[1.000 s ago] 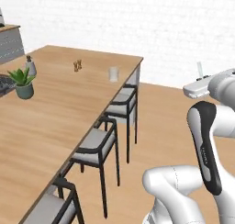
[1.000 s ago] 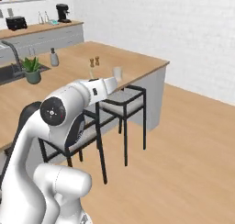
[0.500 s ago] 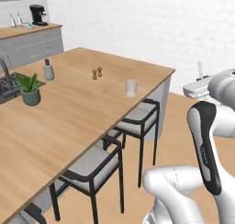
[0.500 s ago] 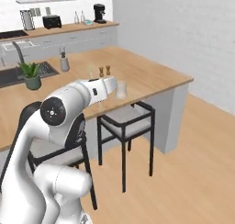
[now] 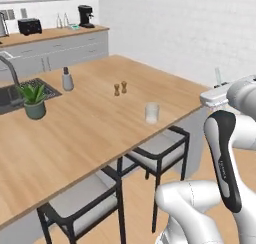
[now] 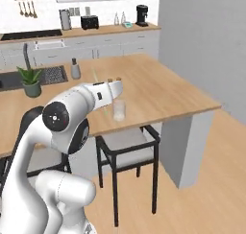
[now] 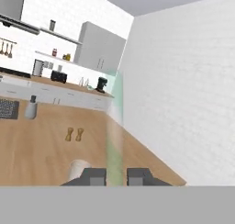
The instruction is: Take a straw from the drawer in front and place it inside the glass cup on the dining counter.
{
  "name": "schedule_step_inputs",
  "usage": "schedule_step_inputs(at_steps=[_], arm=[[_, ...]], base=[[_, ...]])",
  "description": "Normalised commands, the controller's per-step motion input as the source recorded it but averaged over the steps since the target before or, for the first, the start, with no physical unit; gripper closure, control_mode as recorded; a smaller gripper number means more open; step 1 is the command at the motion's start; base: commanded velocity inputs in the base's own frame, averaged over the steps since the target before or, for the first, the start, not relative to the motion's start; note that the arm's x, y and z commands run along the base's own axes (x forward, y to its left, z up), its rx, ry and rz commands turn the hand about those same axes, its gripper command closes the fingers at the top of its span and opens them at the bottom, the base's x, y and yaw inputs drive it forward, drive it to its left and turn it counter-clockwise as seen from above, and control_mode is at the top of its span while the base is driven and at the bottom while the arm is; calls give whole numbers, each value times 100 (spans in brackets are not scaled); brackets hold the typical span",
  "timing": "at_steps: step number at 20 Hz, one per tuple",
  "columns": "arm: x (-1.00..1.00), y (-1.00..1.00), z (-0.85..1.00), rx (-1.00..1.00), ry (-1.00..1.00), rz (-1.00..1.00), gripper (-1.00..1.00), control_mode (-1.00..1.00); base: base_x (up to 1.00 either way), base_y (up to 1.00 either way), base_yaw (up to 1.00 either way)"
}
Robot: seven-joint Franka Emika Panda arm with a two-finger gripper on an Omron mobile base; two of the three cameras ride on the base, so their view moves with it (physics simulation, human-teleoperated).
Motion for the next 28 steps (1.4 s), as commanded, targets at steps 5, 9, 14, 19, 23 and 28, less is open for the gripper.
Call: schedule_step_inputs(at_steps=[5,9,14,19,23,28], arm=[[0,0,0,0,0,0,100,100],[0,0,0,0,0,0,100,100],[0,0,0,0,0,0,100,100],[0,0,0,0,0,0,100,100],[12,-6,-3,2,0,8,100,-100],[43,-6,-25,9,-1,52,100,-100]], base=[[90,-54,43],[80,-52,41],[54,-32,35],[55,-29,32],[44,-23,25],[0,0,0]])
